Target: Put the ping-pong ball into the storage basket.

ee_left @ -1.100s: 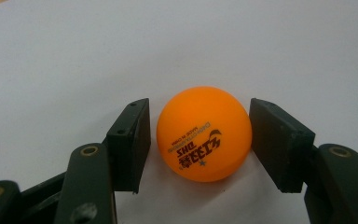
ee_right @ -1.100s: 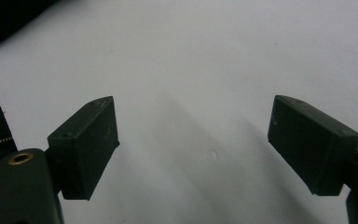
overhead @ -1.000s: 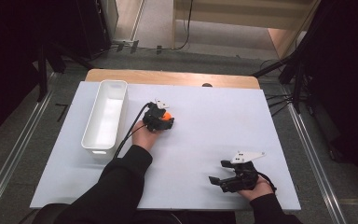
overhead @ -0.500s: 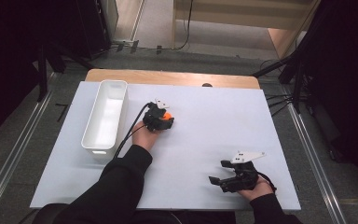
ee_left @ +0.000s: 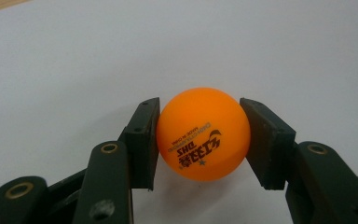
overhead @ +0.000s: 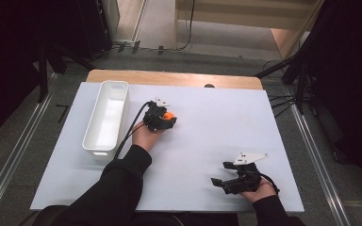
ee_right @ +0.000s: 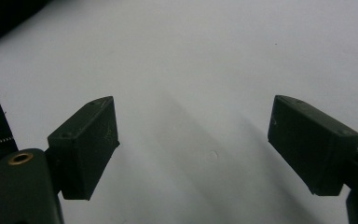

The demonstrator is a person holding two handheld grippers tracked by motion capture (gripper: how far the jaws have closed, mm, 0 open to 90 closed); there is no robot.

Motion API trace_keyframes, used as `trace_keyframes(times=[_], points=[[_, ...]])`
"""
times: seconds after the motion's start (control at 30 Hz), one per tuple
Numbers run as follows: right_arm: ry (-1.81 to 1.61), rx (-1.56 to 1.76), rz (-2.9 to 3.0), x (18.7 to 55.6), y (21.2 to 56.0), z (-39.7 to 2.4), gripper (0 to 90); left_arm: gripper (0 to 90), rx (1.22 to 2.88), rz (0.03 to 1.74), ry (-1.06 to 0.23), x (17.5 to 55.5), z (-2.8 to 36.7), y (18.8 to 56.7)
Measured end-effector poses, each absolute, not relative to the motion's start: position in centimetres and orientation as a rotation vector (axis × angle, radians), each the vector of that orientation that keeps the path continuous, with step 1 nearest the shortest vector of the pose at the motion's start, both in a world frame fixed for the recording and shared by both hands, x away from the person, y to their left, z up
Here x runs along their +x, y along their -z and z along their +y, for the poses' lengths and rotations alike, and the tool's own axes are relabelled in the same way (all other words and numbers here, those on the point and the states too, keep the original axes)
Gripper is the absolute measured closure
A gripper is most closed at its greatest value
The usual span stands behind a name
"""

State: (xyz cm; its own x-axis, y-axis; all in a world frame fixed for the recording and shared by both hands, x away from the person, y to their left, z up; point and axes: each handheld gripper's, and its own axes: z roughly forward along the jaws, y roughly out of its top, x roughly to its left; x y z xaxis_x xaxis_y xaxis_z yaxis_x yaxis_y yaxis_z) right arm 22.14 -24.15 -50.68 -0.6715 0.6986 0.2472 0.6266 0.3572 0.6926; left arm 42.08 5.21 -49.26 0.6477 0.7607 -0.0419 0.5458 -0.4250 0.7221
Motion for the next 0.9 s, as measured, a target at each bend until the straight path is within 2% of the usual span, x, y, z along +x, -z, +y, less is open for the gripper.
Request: trace_keyframes(times=[0.73,0.9], points=[[-1.238,1.230,2.508,22.1,50.6,-24.1,14.5,50.8,2.203,0.903,-0.264,40.7,5.0,47.6],[-1.232,1.226,2.506,22.1,50.7,-24.2,14.5,50.8,2.188,0.882,-0.174,40.5,5.3,47.1]])
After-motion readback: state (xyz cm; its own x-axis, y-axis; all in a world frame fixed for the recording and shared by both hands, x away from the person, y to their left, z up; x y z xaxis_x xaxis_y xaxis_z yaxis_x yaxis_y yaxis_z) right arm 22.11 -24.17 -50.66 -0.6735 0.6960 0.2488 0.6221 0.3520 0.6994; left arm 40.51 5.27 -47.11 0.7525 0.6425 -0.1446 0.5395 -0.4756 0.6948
